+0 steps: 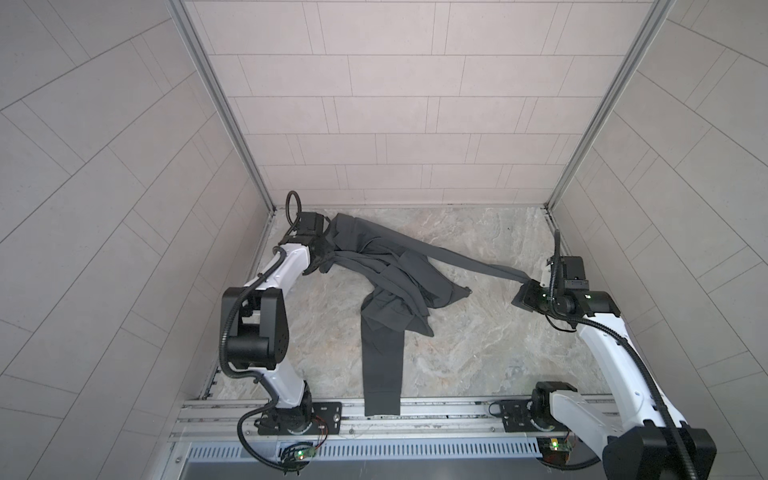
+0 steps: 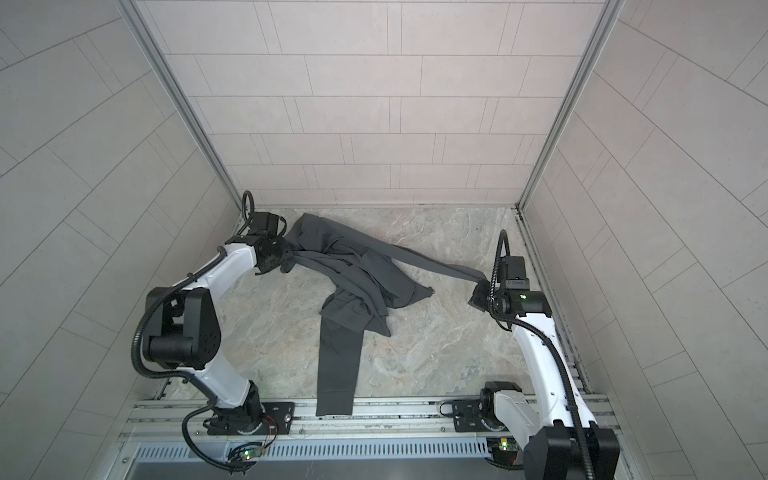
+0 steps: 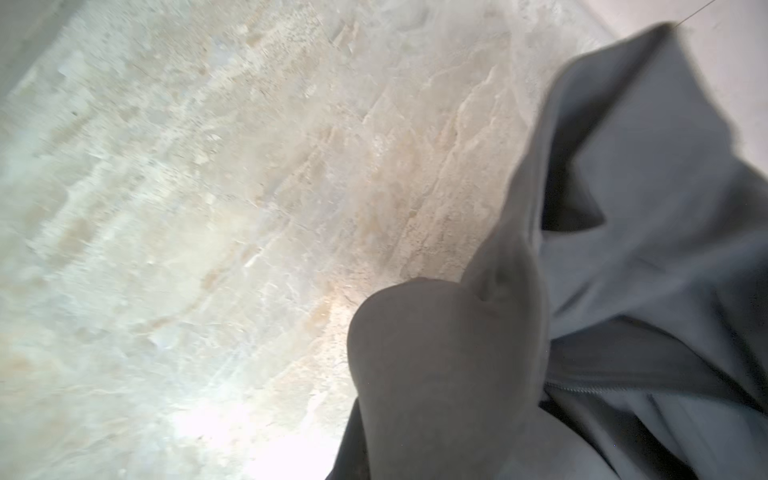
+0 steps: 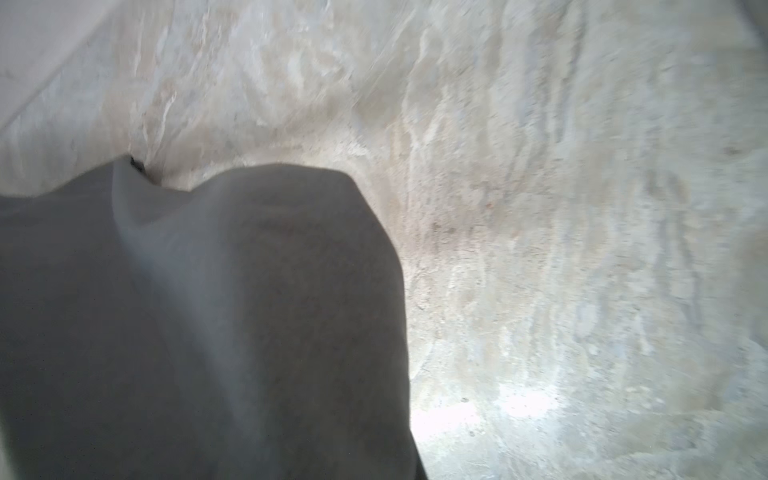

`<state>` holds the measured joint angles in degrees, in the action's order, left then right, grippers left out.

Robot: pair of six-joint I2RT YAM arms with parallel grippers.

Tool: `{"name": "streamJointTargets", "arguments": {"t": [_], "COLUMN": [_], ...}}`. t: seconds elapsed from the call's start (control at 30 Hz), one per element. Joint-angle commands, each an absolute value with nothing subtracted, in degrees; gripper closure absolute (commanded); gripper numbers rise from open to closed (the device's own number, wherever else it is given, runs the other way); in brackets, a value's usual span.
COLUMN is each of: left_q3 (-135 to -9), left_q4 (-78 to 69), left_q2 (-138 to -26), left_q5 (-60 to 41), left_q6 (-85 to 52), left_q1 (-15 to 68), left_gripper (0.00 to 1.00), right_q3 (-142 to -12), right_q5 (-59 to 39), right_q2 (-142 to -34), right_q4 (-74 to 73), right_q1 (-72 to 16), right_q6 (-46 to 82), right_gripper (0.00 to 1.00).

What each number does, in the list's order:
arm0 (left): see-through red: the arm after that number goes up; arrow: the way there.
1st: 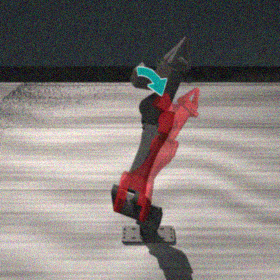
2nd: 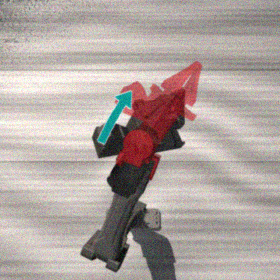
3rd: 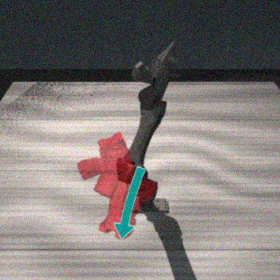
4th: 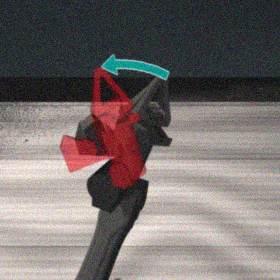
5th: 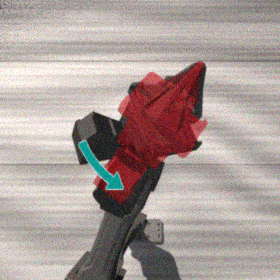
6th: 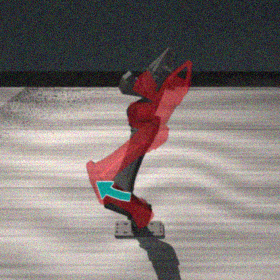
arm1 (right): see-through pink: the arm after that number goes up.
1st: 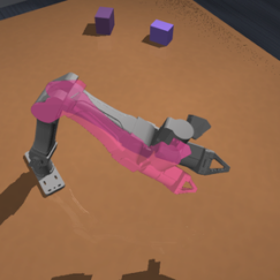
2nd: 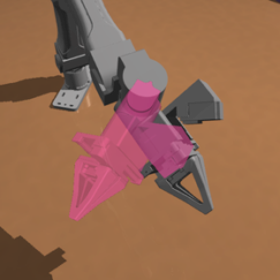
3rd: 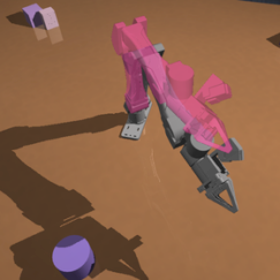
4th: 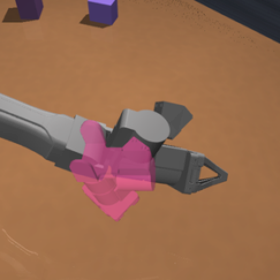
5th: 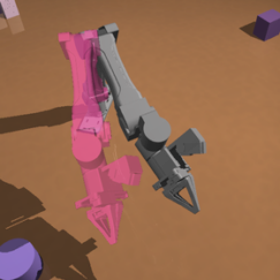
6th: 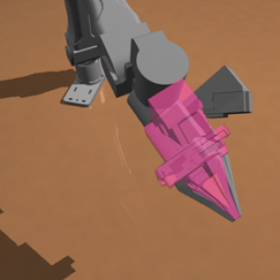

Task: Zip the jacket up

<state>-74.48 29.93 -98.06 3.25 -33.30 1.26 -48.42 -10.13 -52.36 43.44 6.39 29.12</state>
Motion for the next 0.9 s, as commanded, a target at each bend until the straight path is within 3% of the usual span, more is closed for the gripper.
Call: {"name": "streamJointTargets", "arguments": {"t": [0.0,0.1,0.13,0.2,0.23,0.37,0.5,0.67,0.87], "left_q3": [-83.1,-91.1,-94.1,-96.2,-94.8,-81.5,-67.5,-53.9,-45.3], "left_q4": [31.9,36.9,40.3,44.4,44.5,39.9,36.4,30.5,28.3], "left_q2": [-99.9,-103.8,-105.2,-105.9,-104.8,-95.8,-86.4,-77.4,-69.7], "left_q5": [4.3,2.0,0.7,-0.2,-1.0,-3.1,-6.6,-12.7,-14.5], "left_q6": [-26.3,-23.8,-22.9,-22.8,-23.4,-25.2,-29.0,-37.3,-43.6], "left_q1": [0.6,0.6,0.6,0.8,0.8,1.3,1.9,3.1,4.7], "left_gripper": [0.91,0.51,0.39,0.26,0.17,0.06,0.05,0.05,0.05], "right_q3": [-54.0,-60.9,-64.1,-68.9,-69.5,-69.2,-70.5,-86.2,-116.5], "right_q5": [-1.1,-5.6,-8.9,-14.4,-16.3,-14.5,-12.2,-17.3,-21.8], "right_q2": [-53.8,-65.1,-69.0,-74.3,-75.0,-71.5,-73.3,-91.0,-119.9], "right_q4": [41.3,44.6,47.1,51.3,51.0,45.5,38.1,38.3,49.9], "right_q1": [9.2,12.1,12.8,12.6,12.3,6.1,-1.9,-8.7,-12.4], "right_q6": [26.6,24.9,25.7,25.9,26.8,24.6,21.7,19.6,16.7], "right_gripper": [0.9,0.78,0.69,0.46,0.4,0.27,0.17,0.15,0.14]}}
